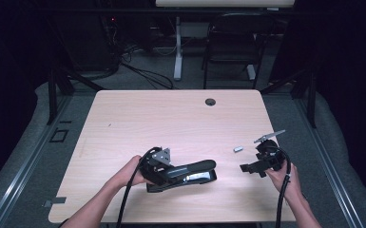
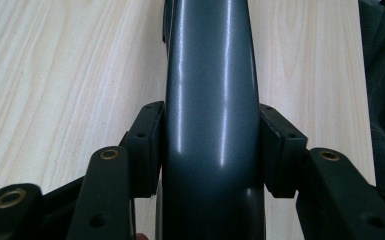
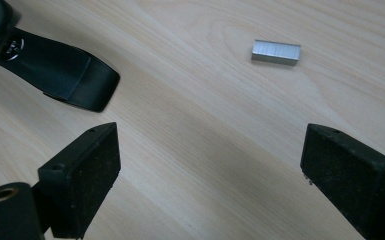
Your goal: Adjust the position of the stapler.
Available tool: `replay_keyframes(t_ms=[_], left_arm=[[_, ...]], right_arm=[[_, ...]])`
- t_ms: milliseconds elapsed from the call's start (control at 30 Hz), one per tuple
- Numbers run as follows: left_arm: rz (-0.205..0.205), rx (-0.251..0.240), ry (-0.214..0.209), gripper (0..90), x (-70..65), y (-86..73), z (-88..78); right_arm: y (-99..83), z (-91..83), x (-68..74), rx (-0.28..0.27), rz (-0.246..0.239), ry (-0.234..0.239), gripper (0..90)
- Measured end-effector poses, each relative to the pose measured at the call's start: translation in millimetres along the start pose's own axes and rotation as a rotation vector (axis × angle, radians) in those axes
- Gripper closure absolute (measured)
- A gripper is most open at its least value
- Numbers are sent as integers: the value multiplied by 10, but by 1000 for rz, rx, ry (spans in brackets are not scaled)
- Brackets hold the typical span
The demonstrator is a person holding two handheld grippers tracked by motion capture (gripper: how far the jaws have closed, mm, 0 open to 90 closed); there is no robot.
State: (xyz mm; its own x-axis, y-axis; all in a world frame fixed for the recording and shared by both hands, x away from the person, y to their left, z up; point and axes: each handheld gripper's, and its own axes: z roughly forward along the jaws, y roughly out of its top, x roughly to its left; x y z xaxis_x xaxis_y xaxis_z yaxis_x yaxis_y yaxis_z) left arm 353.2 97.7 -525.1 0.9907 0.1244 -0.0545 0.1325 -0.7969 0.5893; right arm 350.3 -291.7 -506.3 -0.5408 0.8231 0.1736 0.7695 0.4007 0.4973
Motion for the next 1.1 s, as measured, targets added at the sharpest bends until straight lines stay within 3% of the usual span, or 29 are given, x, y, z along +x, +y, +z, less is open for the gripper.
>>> replay_keyframes(t_ms=[133,200,467,733,1067,1100], left_arm=[[14,1,-6,513,5,0,-1],[37,8,-17,512,21,9,-4],[97,23,-46,513,118,27,-13],[152,43,-79,514,243,51,-23],[176,50,-65,514,290,61,-25],[180,60,-80,514,311,68,-30]], right_arm=[[19,-29,54,-6,-36,10,87],[35,-35,87,-37,-64,26,90],[62,-14,149,-28,-84,44,91],[51,-27,137,-44,-78,33,94],[45,-6,109,-37,-74,32,98],[47,-4,120,-41,-75,32,98]])
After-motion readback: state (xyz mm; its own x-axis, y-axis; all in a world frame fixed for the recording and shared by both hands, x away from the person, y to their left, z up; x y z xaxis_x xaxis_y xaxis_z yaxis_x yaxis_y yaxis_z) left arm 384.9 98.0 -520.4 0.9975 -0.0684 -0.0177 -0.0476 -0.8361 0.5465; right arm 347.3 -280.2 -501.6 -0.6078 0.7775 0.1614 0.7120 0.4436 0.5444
